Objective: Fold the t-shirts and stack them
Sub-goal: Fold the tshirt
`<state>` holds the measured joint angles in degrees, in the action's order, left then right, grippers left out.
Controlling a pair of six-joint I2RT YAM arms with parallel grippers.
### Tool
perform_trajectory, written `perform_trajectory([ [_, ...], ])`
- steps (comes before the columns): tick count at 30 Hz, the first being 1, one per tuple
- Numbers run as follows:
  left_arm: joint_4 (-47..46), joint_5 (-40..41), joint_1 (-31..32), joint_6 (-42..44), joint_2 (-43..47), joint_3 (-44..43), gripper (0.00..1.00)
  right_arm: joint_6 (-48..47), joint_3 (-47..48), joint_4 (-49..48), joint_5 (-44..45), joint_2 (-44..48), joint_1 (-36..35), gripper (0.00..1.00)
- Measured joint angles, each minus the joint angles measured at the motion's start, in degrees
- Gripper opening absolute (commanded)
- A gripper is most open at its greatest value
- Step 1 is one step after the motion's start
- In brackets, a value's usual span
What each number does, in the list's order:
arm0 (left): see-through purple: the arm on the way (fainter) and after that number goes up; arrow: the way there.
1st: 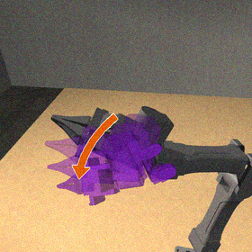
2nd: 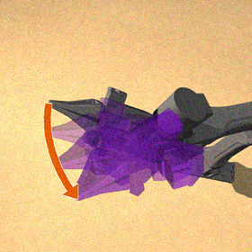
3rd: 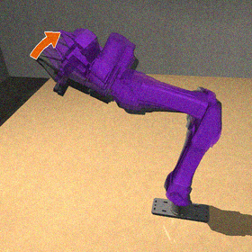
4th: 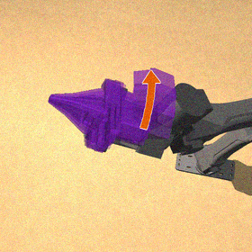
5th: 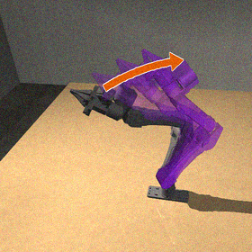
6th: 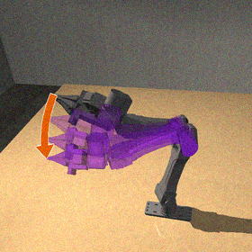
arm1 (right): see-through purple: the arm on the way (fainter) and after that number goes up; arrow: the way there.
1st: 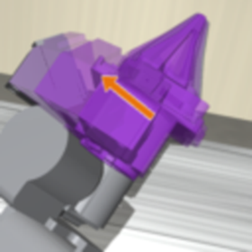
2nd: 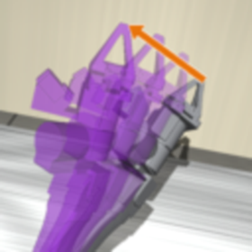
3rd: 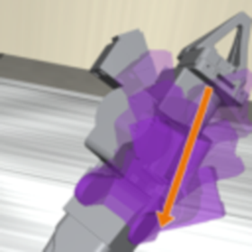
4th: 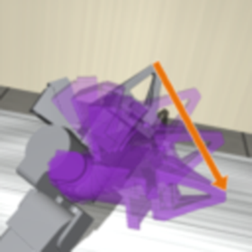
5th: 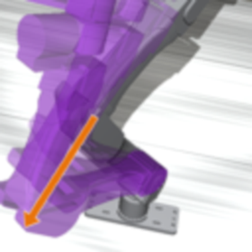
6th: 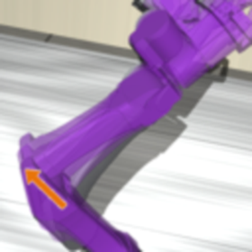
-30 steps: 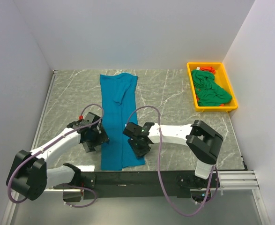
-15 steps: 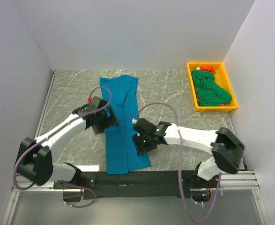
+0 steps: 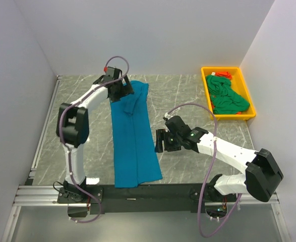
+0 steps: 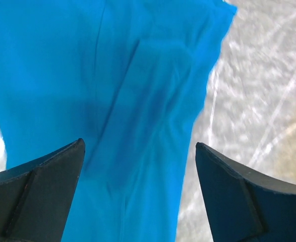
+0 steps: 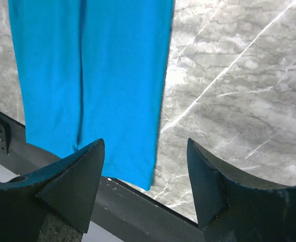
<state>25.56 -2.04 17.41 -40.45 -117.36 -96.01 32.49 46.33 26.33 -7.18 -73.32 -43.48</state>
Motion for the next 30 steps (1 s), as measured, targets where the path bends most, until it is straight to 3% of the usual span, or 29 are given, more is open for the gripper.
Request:
perform_trajectory([
  [5,0.8,-1.2,-0.1,2.4,-9.2,-8.4,0.90,-0.5,-0.3,-0.7,-0.5,0.0,0.6,0.73],
  [30,-4.1,-7.2,-0.2,4.5,-14.1,-8.3,0.87,-0.8,-2.8,-1.9,-1.3,0.1,1.6,0.72],
])
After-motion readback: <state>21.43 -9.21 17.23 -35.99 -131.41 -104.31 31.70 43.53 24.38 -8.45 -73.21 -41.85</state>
